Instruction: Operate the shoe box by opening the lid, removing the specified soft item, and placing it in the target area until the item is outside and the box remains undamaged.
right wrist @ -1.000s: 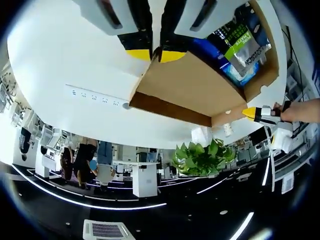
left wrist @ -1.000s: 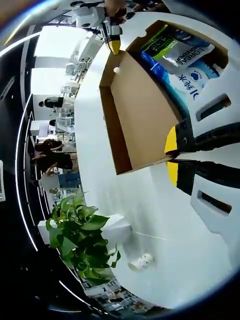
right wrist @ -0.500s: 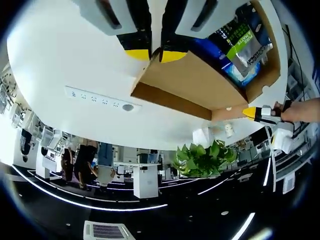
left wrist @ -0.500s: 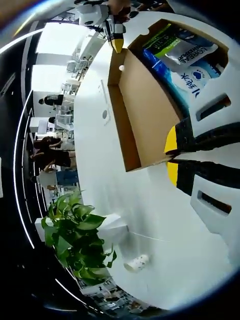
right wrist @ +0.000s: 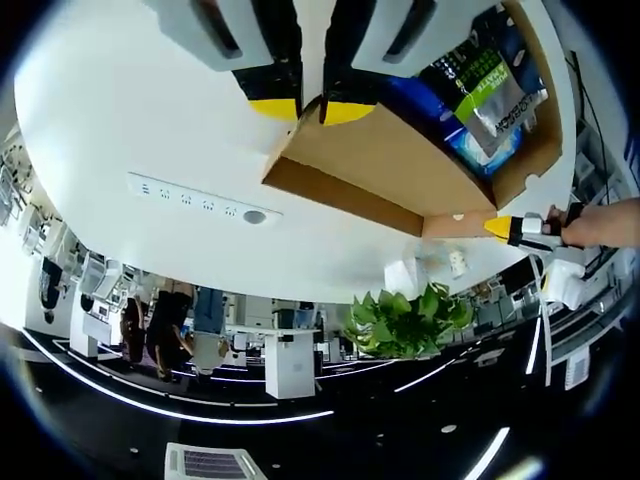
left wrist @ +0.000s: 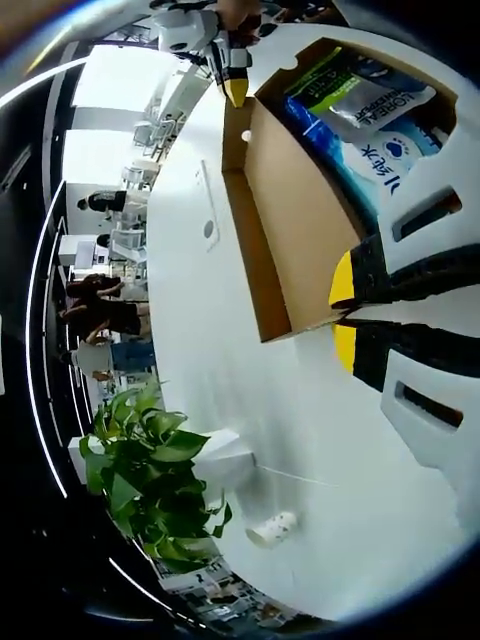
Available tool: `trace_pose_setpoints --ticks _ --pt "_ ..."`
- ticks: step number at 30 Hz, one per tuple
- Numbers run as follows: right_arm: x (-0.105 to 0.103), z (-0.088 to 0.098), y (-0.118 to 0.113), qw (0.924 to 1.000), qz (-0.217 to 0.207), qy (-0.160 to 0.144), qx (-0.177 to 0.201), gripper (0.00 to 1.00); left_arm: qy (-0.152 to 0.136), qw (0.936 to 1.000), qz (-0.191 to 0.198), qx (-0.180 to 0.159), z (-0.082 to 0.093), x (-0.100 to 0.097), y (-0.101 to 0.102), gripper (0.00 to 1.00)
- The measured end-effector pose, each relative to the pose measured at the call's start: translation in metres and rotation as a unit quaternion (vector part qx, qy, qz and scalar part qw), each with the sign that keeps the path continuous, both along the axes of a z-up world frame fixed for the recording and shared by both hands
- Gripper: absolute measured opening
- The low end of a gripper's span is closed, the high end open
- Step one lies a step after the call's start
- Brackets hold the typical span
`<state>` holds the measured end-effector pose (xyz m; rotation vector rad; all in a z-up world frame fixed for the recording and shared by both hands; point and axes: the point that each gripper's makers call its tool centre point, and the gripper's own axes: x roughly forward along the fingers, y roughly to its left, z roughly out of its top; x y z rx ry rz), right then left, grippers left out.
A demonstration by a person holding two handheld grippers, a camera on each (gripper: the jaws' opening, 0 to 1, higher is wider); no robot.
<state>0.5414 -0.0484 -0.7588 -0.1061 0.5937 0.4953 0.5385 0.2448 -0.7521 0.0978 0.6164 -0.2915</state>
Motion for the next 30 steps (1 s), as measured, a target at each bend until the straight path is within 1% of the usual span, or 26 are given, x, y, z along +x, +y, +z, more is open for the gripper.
trace_pose_setpoints --ticks 4,12,16,25,30 --pt "0.000 0.000 0.000 1.0000 0.004 0.000 -0.005 0.02 -0.001 1.0000 -0.002 0.001 0.000 0.000 0.000 0.03" --pt "-0.003 0.003 0.000 0.9998 0.015 0.000 -0.016 0.02 -0.007 0.9997 -0.011 0.019 0.004 -0.002 0.000 0.04" --pt "-0.008 0.007 -0.001 0.9994 0.023 -0.008 -0.026 0.03 -0.011 0.9996 -0.012 0.024 0.006 -0.002 0.002 0.03" --pt "-0.020 0.019 -0.004 0.9990 0.031 -0.019 -0.025 0.06 -0.024 0.9991 -0.015 0.033 0.022 -0.016 0.003 0.07" --pt "-0.030 0.025 -0.004 0.9985 0.041 -0.027 -0.024 0.06 -0.024 0.9989 -0.019 0.035 0.025 -0.027 -0.003 0.06"
